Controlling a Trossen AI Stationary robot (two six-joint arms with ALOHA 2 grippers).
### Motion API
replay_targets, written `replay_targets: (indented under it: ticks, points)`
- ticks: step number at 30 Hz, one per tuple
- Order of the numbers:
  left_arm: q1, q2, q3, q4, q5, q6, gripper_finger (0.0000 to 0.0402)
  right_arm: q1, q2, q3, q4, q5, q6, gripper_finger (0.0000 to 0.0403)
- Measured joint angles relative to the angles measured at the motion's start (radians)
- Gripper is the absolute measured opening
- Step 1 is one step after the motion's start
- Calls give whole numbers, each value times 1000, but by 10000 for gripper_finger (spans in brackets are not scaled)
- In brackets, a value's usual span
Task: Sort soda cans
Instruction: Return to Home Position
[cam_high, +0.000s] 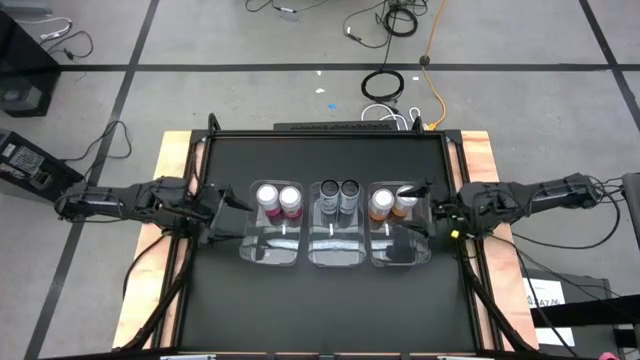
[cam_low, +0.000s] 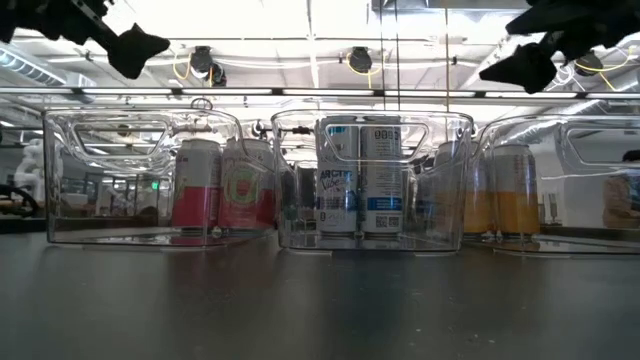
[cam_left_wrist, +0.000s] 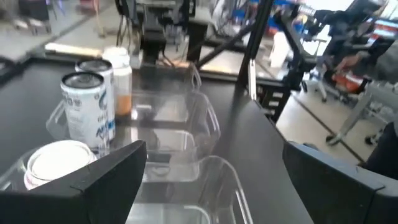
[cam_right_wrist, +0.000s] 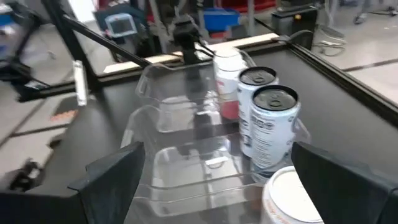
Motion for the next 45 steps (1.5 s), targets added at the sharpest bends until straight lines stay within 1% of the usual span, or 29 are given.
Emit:
replay_targets:
  ticks: [2, 6, 10, 12, 16, 18, 21, 24, 31, 37, 42, 45]
  points:
    - [0, -43, -37, 20, 0, 6, 384, -7, -30, -16, 3, -29, -3, 398]
    - [0, -130, -131, 71, -37, 3, 384, -17, -46, -30, -4, -25, -23, 398]
    - [0, -210, -255, 174, -69, 0, 384, -19, -43, -32, -6, -23, -59, 398]
    - [0, -246, -311, 231, -75, -2, 383, -19, -43, -32, -11, -23, -71, 398]
    - [0, -318, -410, 290, -81, -15, 383, -19, -45, -32, -17, -18, -61, 398]
    - [0, -342, -417, 252, -107, -28, 383, -19, -45, -32, -26, -18, -56, 398]
    - [1, -358, -417, 264, -147, 32, 383, -19, -47, -32, -32, -19, -24, 398]
    - [1, -367, -417, 255, -204, 50, 383, -19, -49, -32, -32, -20, -1, 398]
    - [1, -366, -417, 252, -202, 31, 383, -19, -49, -32, -36, -21, -15, 398]
    - [1, -366, -418, 252, -201, 30, 383, -19, -49, -32, -80, -19, -89, 398]
    - [1, -366, -418, 252, -200, 30, 383, -19, -48, -32, -85, 40, -92, 398]
    - [1, -366, -418, 252, -200, 30, 383, -19, -49, -32, -98, 20, -115, 398]
